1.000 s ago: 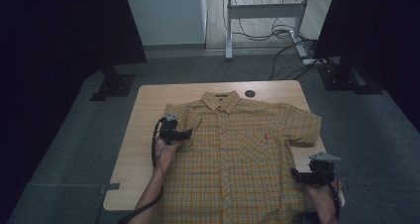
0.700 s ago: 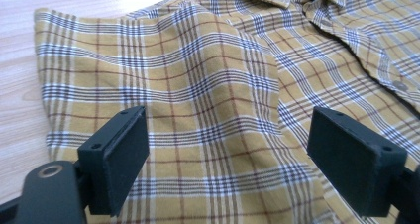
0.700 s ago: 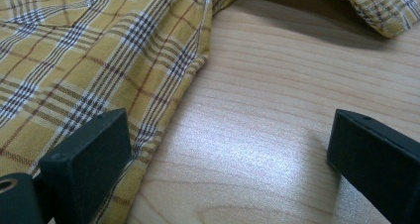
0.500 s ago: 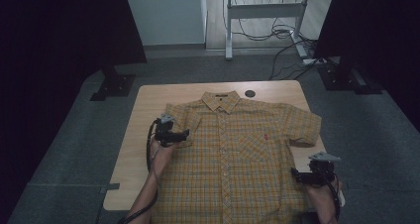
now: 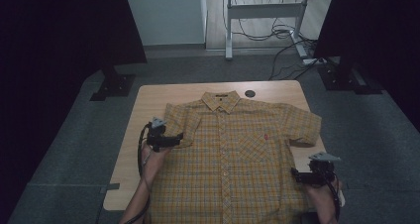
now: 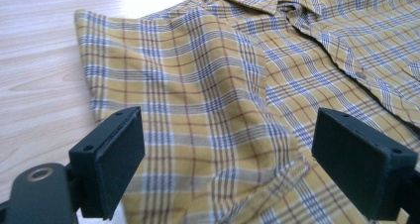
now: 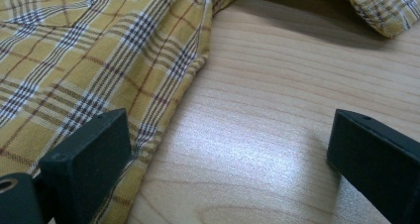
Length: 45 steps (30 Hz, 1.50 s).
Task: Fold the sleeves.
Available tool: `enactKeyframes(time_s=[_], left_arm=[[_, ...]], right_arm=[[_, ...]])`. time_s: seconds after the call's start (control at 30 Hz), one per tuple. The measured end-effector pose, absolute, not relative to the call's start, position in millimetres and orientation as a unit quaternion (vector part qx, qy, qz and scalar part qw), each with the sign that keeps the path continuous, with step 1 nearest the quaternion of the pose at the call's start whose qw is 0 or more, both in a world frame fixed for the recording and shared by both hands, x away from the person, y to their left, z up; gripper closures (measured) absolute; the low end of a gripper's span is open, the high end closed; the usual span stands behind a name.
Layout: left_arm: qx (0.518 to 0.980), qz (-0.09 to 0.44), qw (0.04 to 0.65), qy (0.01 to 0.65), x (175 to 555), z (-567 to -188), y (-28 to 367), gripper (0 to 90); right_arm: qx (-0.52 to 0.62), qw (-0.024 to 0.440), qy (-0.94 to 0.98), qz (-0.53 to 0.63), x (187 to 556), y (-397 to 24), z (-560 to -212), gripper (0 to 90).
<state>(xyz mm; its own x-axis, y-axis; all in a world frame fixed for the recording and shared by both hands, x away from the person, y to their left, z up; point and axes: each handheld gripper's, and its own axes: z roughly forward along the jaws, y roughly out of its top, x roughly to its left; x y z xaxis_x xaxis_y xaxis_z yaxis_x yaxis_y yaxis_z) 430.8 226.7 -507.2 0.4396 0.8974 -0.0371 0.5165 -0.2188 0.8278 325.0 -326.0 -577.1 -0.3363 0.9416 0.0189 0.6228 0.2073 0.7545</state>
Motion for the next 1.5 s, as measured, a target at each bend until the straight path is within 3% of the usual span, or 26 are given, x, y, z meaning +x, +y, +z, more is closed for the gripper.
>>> enactKeyframes(time_s=[0.83, 1.3, 1.5], left_arm=[[0.739, 0.239, 0.405, 0.483, 379, -507, 272, 13.0], [0.73, 0.237, 0.384, 0.514, 346, -538, 303, 12.8], [0.741, 0.245, 0.345, 0.521, 335, -556, 309, 12.8]], right_arm=[[0.527, 0.231, 0.742, 0.344, 325, -326, -577, 2.9], [0.53, 0.231, 0.74, 0.344, 325, -326, -577, 2.9], [0.533, 0.233, 0.737, 0.343, 324, -325, -577, 2.9]])
